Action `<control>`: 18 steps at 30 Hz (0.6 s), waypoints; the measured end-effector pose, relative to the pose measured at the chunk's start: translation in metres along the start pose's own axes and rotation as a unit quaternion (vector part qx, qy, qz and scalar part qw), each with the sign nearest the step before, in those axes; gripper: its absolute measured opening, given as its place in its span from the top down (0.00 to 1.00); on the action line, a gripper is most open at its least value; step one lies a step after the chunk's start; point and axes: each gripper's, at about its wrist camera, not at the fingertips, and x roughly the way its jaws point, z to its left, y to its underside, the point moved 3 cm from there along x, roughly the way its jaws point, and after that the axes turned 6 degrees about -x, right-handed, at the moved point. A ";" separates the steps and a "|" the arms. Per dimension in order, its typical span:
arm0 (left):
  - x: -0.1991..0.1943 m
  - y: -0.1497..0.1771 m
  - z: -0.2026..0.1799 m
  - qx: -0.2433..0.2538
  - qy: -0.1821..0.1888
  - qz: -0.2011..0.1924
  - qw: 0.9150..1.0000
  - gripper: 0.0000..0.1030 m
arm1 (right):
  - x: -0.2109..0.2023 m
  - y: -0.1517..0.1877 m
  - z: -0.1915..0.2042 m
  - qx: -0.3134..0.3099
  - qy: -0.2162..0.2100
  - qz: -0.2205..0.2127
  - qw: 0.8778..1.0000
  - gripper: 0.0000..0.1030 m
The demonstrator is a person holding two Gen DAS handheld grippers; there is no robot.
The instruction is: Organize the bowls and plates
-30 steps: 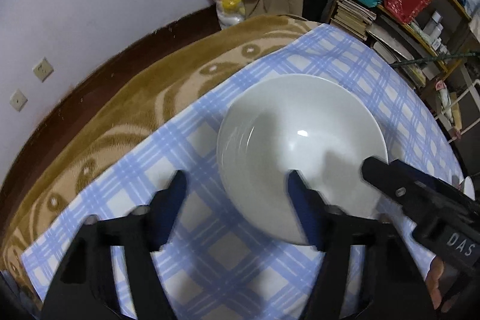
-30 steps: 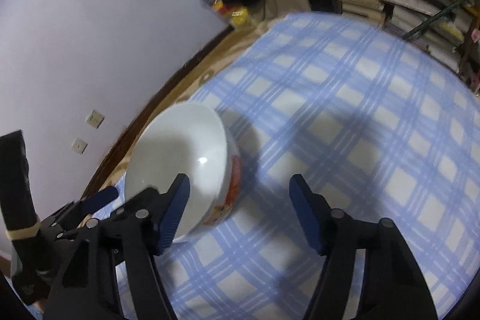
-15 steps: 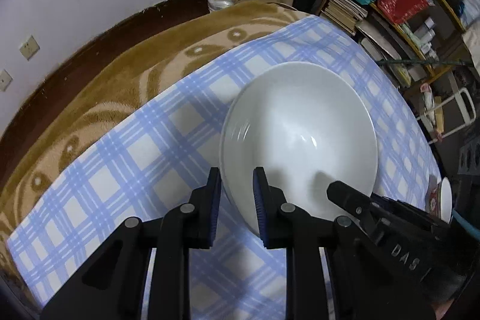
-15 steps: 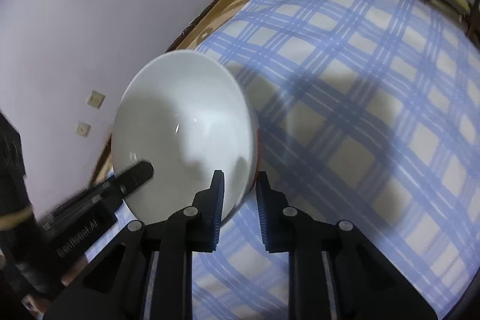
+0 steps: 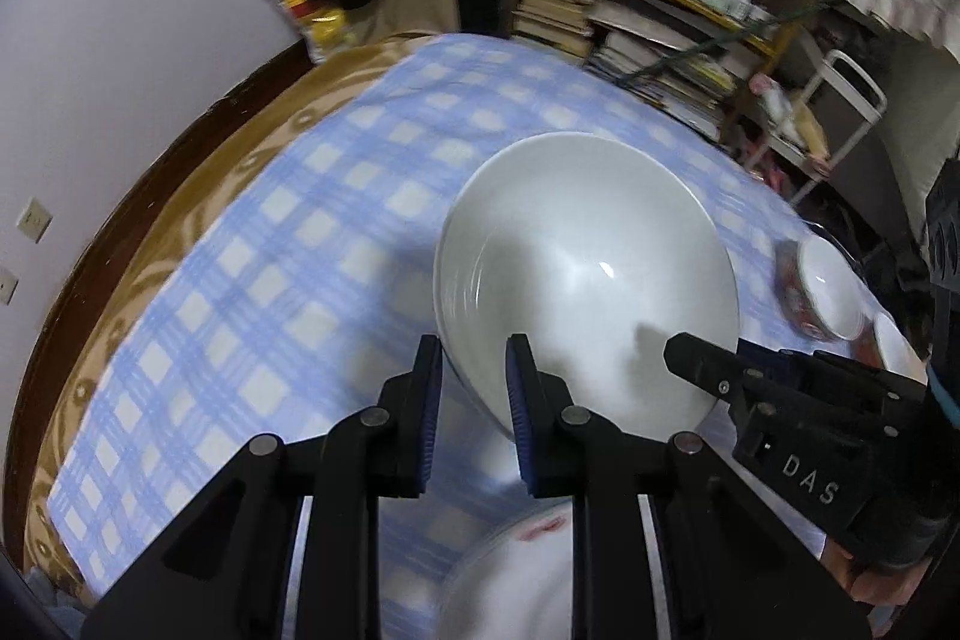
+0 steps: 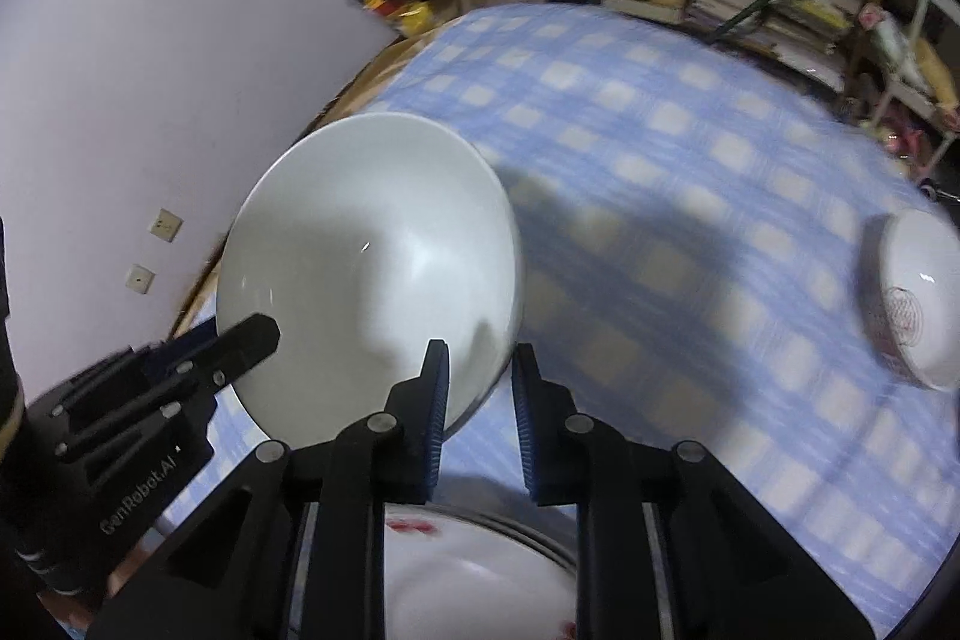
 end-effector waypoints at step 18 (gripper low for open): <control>0.014 0.085 -0.122 0.039 0.081 0.081 0.993 0.80 | -0.072 0.102 -0.122 0.068 0.022 -0.002 0.997 0.79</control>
